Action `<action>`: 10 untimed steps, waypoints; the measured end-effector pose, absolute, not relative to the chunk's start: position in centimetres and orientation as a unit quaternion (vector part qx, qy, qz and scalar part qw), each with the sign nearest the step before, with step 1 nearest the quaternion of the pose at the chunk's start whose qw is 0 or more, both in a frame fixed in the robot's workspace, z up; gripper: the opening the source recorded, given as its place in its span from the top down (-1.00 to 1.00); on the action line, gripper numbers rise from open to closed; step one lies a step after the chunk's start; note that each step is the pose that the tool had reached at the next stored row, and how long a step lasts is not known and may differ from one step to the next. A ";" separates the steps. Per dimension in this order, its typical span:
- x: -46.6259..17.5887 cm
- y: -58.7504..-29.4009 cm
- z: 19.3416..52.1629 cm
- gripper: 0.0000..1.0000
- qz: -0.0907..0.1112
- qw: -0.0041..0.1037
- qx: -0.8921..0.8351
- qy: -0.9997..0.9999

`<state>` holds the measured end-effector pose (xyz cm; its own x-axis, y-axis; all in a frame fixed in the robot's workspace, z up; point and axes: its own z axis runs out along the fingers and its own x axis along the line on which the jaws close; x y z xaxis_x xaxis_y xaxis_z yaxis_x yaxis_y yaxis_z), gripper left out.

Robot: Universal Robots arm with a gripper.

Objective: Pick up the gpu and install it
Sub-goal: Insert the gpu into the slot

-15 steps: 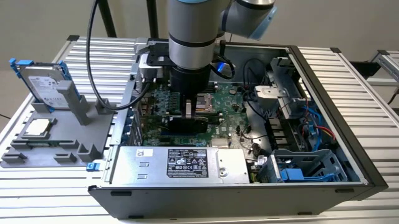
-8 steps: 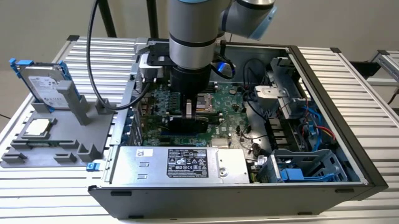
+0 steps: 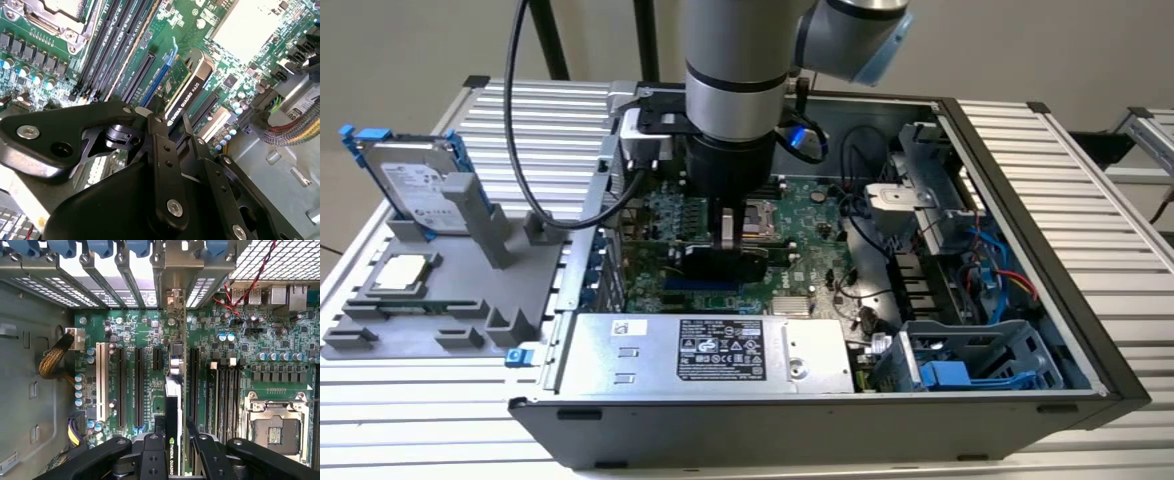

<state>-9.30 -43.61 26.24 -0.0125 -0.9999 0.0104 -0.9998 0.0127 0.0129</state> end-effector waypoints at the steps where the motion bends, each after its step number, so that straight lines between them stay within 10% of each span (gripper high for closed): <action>1: -9.3 -43.6 26.2 1.00 -0.001 0.008 0.703 -0.712; 10: -9.0 -43.6 26.3 1.00 0.000 0.008 0.705 -0.709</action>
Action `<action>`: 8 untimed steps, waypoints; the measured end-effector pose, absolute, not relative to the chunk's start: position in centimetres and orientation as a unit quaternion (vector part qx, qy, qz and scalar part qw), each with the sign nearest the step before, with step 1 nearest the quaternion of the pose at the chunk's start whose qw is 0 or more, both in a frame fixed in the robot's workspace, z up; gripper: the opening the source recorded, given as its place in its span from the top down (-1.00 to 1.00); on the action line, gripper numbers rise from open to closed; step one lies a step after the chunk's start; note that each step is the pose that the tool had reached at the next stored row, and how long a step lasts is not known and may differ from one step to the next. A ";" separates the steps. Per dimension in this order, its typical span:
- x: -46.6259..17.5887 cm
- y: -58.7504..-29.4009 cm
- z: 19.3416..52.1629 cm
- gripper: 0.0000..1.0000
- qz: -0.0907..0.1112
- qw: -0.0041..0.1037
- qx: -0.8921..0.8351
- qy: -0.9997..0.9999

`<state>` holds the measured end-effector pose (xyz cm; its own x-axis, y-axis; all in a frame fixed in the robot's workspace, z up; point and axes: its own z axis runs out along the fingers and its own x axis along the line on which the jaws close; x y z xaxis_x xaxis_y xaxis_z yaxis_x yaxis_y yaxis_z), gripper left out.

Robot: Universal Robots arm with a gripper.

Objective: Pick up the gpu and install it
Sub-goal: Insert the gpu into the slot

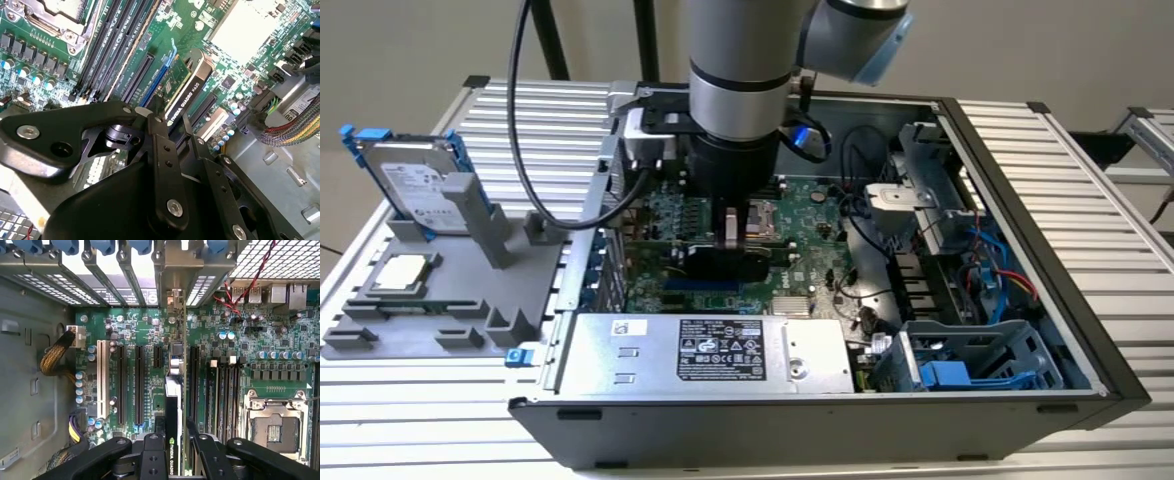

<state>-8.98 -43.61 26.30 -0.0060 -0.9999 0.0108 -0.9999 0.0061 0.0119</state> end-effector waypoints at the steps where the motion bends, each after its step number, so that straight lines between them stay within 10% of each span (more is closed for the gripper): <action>1: -8.9 -43.6 26.3 1.00 0.000 0.008 0.705 -0.709; 8: -8.6 -43.6 26.4 1.00 0.000 0.008 0.706 -0.708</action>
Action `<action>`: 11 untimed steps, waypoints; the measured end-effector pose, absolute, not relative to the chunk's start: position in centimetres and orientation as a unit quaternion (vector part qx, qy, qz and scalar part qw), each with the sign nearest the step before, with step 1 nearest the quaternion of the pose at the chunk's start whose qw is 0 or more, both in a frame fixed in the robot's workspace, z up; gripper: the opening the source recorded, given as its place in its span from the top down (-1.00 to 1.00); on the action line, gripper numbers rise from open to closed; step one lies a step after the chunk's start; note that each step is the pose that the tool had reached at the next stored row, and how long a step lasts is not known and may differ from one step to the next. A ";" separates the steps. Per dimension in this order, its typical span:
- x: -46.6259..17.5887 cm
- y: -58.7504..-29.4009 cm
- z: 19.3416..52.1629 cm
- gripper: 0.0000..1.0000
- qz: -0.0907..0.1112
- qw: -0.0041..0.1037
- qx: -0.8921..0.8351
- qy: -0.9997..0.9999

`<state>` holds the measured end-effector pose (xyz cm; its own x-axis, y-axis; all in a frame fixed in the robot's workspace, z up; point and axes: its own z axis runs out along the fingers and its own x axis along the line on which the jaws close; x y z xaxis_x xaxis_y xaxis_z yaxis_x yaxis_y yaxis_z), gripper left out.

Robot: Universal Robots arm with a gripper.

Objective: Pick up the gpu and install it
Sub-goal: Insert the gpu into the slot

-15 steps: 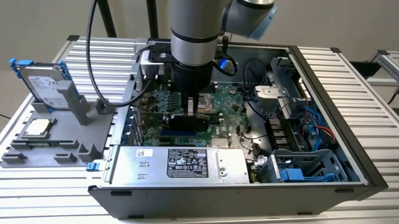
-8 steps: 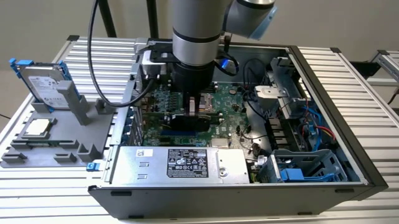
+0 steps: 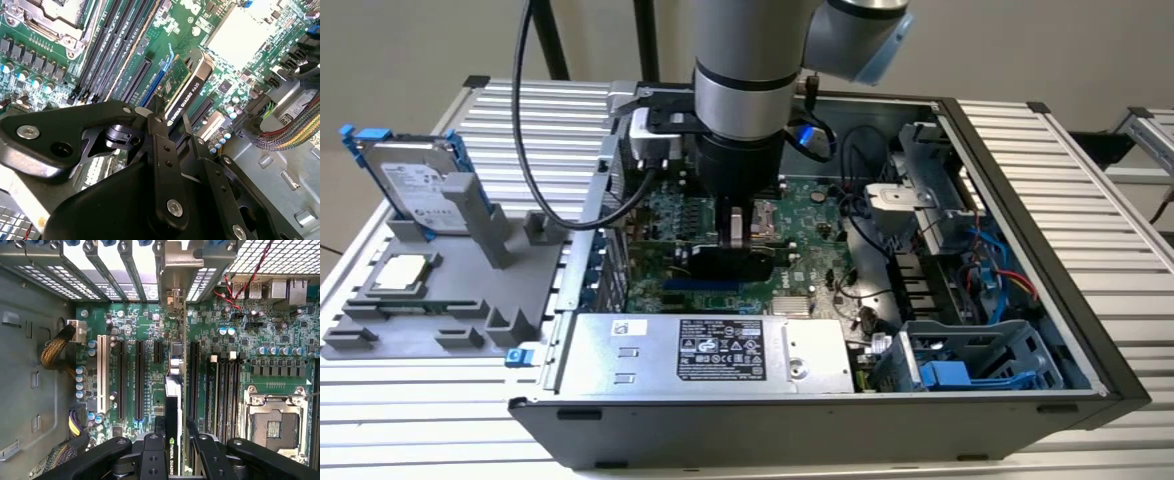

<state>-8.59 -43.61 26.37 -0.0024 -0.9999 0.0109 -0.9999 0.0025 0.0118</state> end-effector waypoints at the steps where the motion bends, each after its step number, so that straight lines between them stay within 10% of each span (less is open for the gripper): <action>1: -8.6 -43.6 26.4 1.00 0.000 0.008 0.706 -0.708; 11: -9.4 -43.6 26.3 1.00 0.000 0.008 0.706 -0.708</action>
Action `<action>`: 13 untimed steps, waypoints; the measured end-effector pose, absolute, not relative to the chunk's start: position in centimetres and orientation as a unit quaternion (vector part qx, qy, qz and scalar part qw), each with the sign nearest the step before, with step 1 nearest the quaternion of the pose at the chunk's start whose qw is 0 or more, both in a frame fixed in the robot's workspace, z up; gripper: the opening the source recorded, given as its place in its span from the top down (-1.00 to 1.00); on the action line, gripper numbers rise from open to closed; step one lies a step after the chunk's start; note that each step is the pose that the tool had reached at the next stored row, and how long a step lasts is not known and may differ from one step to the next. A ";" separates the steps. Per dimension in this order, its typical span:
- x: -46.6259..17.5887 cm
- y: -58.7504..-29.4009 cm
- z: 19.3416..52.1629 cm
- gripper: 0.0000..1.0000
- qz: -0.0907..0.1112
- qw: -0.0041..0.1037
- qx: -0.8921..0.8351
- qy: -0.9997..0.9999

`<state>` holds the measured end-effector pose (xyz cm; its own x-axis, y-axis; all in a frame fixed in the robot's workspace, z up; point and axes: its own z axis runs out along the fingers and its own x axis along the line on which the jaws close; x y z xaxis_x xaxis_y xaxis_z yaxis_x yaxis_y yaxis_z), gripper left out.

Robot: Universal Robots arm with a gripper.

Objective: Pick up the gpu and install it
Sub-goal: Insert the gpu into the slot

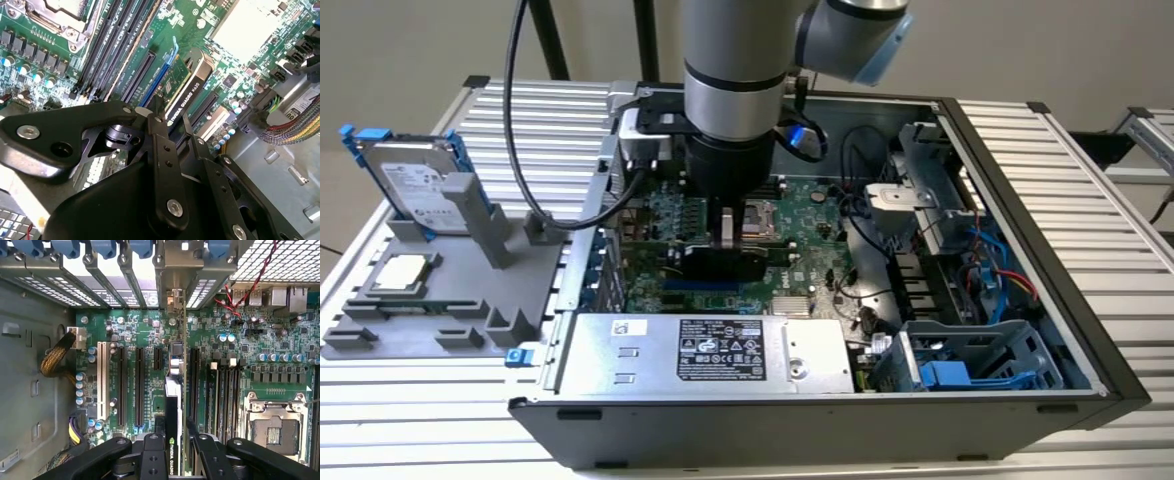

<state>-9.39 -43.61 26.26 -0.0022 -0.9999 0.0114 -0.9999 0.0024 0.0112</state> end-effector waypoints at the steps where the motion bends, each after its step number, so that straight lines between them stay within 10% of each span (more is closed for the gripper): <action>1: -9.4 -43.6 26.2 1.00 0.000 0.008 0.706 -0.708; 13: -9.5 -43.6 25.4 1.00 0.000 0.008 0.706 -0.708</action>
<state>-9.51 -43.60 25.44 -0.0022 -0.9999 0.0117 -0.9999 0.0023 0.0113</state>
